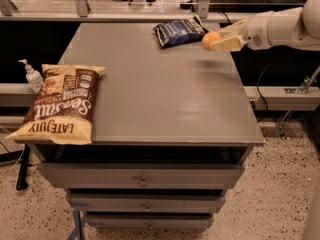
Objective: Move orange near blue chip bag
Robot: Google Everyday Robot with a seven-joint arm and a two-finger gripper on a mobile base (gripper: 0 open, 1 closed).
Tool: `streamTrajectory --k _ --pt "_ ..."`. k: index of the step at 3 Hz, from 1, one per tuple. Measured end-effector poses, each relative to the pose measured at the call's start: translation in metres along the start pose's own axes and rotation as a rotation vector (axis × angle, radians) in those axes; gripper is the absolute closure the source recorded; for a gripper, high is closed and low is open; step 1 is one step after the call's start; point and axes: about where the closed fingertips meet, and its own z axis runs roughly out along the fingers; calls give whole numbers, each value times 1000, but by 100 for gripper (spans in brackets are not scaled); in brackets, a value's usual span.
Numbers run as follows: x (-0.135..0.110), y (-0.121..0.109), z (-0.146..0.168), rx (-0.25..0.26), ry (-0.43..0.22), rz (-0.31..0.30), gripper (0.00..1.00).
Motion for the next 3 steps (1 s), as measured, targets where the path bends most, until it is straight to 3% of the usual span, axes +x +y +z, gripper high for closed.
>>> streamTrajectory --k 1,3 --pt "-13 -3 34 -20 -30 -11 100" --pt "-15 0 84 -32 -37 -1 100"
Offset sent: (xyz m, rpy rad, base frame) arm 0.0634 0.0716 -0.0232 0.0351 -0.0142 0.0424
